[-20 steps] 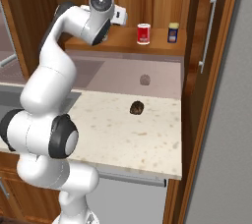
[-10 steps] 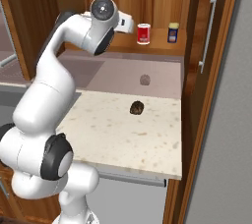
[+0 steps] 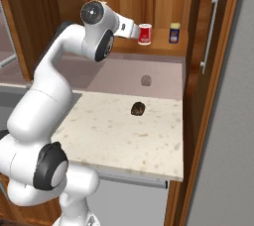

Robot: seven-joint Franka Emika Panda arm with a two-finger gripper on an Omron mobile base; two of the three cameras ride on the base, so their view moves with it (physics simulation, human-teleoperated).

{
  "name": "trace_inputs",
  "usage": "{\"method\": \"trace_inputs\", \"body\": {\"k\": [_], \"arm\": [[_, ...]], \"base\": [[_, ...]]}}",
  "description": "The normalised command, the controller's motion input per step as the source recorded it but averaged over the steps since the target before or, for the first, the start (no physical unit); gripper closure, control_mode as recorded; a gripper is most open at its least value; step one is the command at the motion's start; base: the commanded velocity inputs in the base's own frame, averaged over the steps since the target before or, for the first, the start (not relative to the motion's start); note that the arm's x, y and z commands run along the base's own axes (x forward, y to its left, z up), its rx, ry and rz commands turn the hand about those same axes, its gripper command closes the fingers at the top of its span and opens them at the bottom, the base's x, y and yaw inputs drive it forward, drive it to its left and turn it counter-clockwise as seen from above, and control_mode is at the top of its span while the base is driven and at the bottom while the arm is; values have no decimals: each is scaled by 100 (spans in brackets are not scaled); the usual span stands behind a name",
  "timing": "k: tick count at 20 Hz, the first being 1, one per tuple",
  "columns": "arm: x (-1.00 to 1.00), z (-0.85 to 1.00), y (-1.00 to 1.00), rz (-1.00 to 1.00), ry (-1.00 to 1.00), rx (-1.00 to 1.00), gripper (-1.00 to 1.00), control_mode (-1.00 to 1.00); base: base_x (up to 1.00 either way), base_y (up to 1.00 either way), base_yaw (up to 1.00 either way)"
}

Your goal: Stack two cans on top of the other two cans in the cabinet.

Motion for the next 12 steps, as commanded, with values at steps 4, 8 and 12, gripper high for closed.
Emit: {"method": "trace_inputs", "body": {"k": [4,8,12], "arm": [[-4,-10,-24,-14,4,0,-100,-100],[0,-10,-26,-6,11,0,-100,-100],[8,-18,-24,-1,10,0,-100,-100]], "base": [[0,0,0],[0,0,0],[0,0,0]]}}
